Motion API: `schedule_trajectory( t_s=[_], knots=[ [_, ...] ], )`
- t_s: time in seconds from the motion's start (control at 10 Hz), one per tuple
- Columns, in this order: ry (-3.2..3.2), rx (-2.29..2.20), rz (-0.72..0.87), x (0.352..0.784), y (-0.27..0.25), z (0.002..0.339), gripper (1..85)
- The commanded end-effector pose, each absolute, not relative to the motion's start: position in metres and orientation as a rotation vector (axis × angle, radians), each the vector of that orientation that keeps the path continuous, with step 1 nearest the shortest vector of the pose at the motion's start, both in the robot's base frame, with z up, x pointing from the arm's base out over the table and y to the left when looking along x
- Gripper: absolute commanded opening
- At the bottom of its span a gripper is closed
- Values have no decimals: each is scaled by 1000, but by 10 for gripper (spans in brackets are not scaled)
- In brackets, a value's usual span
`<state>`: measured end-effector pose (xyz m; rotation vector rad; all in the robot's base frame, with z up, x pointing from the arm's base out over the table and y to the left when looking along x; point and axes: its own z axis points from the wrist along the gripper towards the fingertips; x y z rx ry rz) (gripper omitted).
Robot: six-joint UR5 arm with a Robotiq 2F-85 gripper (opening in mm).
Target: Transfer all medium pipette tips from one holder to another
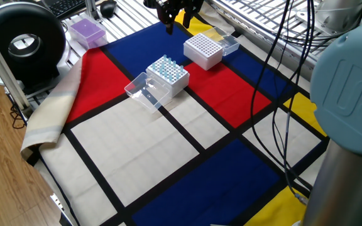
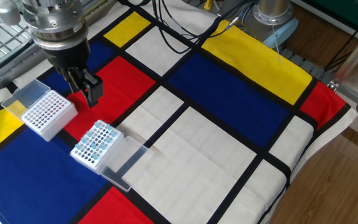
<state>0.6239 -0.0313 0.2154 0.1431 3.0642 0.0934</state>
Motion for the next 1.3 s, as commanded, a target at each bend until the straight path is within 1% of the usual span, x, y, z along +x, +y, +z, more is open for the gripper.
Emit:
schedule_trajectory(
  t_s=[0.0,0.1,0.4,0.8,1.2],
  knots=[
    [3101,117,137,614,-24,217,523],
    [3103,98,139,615,-24,214,523],
    [3056,30,150,629,-31,168,540],
    [3027,3,138,642,-33,128,537],
    [3022,2,115,644,-35,112,520]
  ],
)
